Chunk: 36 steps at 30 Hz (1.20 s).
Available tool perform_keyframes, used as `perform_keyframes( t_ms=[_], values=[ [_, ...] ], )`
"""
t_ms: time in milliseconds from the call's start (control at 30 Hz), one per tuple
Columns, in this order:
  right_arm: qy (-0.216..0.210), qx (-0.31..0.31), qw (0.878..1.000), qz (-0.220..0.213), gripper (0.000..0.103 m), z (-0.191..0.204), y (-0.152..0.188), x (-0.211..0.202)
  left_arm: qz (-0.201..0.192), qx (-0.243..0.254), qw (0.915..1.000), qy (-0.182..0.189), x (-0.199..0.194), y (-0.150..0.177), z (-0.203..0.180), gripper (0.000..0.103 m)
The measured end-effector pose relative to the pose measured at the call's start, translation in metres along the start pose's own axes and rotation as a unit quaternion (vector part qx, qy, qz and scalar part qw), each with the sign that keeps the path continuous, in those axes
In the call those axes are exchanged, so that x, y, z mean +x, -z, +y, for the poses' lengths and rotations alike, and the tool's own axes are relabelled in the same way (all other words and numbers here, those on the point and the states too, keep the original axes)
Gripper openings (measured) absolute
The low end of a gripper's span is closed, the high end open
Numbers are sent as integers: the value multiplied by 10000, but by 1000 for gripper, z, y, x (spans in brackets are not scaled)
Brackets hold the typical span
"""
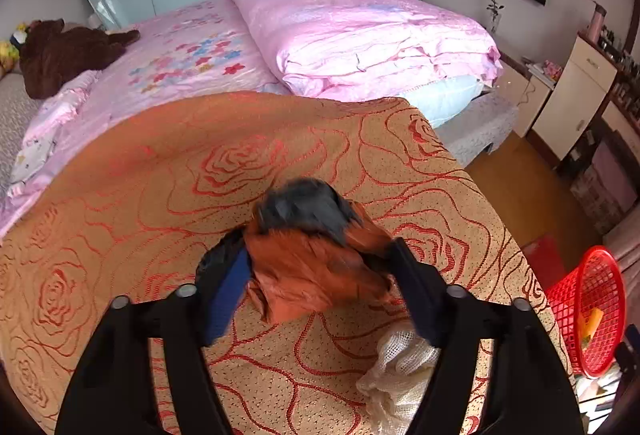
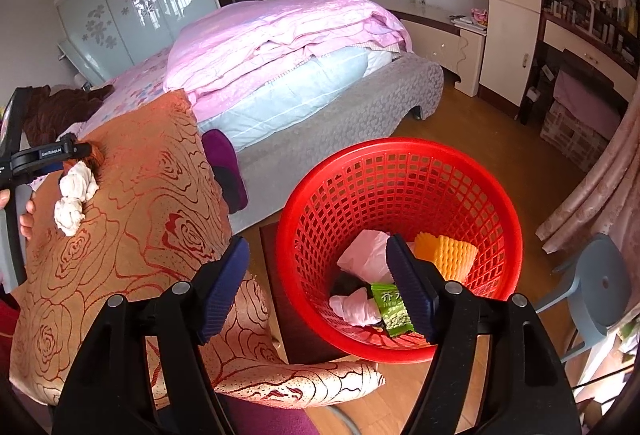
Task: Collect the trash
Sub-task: 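Move both tools back over the remaining trash on the bed, then grasp the orange cloth bag with the left tool while the right tool grasps the white mesh net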
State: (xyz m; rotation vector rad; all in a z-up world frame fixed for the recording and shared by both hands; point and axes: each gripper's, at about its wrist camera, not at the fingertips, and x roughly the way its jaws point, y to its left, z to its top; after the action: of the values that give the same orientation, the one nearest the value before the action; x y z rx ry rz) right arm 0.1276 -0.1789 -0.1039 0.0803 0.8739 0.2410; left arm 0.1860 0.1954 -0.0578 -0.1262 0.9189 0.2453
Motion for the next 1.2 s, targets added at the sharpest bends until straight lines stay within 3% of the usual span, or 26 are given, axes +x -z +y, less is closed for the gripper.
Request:
perform_keyframes(
  t_ms=[267, 600, 933, 1200],
  values=[
    [-47, -124, 9999, -22, 69, 10, 0, -3, -158, -24, 9999, 1, -6, 3, 4, 52],
    [-223, -403, 9989, -21, 69, 36, -1, -4, -605, -234, 9978, -152, -60, 24, 34, 51],
    [-732, -854, 9937, 12, 69, 99, -3, -7, -793, -509, 9953, -226, -112, 81, 52, 52],
    [-1133, -1158, 9868, -50, 69, 163, -15, -3, -723, -667, 9941, -462, -120, 112, 63, 52]
  ],
)
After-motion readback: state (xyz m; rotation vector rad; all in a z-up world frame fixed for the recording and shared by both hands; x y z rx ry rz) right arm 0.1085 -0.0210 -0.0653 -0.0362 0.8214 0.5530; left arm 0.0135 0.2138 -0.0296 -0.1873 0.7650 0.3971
